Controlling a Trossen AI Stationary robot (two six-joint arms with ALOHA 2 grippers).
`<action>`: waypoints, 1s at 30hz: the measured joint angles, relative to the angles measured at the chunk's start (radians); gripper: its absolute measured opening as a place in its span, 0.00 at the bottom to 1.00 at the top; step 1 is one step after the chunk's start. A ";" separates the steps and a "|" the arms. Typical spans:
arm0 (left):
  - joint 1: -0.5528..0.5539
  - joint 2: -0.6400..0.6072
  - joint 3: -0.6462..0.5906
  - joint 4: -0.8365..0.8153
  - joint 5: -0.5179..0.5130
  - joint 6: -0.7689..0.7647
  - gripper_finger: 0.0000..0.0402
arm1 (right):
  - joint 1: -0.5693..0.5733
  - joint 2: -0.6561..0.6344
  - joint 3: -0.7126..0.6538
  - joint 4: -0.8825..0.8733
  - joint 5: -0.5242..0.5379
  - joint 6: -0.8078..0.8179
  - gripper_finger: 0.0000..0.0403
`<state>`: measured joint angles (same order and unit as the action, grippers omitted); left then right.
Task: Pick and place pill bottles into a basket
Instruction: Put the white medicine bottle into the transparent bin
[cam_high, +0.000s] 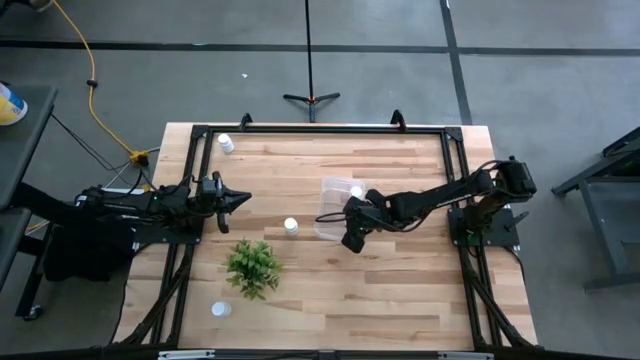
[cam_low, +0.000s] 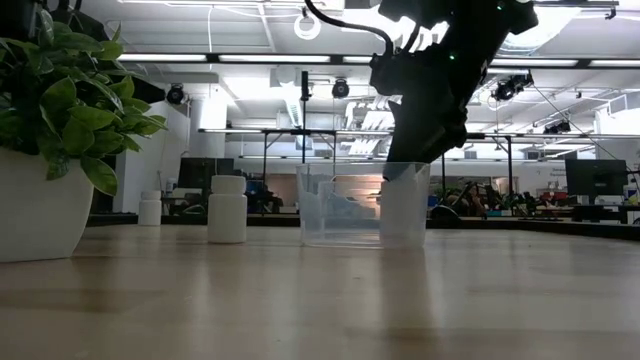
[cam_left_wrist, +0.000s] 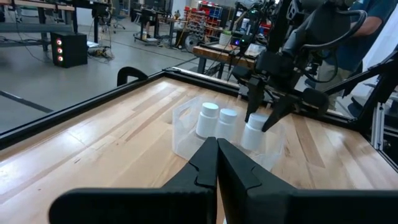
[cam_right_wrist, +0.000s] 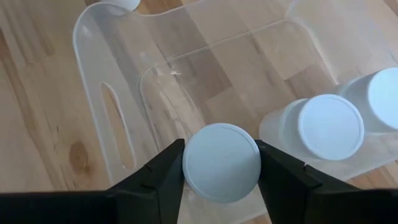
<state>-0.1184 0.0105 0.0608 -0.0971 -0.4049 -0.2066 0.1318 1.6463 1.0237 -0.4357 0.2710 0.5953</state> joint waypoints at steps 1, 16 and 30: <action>0.000 0.000 0.000 0.000 0.000 0.000 0.12 | 0.000 0.000 0.000 0.000 0.000 0.000 0.43; 0.000 0.000 0.000 0.000 0.000 0.000 0.12 | 0.000 0.000 0.000 0.002 0.010 -0.009 0.57; 0.000 0.000 0.000 0.000 0.000 0.000 0.12 | -0.008 0.000 0.252 0.066 -0.034 -0.142 0.49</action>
<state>-0.1184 0.0105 0.0608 -0.0967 -0.4046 -0.2062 0.1240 1.6464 1.2754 -0.3696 0.2373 0.4537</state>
